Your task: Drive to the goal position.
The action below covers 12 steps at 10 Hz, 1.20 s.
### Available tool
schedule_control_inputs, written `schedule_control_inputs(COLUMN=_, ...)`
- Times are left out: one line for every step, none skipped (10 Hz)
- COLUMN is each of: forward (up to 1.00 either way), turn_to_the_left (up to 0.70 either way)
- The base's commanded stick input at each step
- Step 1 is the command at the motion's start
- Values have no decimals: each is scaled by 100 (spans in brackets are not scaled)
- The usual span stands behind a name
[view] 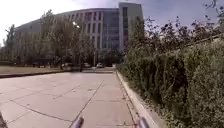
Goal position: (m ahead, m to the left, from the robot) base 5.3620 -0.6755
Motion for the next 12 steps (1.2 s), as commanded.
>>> schedule_control_inputs(forward=-100, turn_to_the_left=0)
schedule_control_inputs(forward=-10, turn_to_the_left=0)
schedule_control_inputs(forward=0, turn_to_the_left=0)
schedule_control_inputs(forward=-50, turn_to_the_left=0)
schedule_control_inputs(forward=-100, turn_to_the_left=0)
schedule_control_inputs(forward=-100, turn_to_the_left=0)
schedule_control_inputs(forward=-100, turn_to_the_left=0)
schedule_control_inputs(forward=-100, turn_to_the_left=0)
schedule_control_inputs(forward=-100, turn_to_the_left=0)
schedule_control_inputs(forward=-74, turn_to_the_left=0)
schedule_control_inputs(forward=0, turn_to_the_left=0)
schedule_control_inputs(forward=3, turn_to_the_left=0)
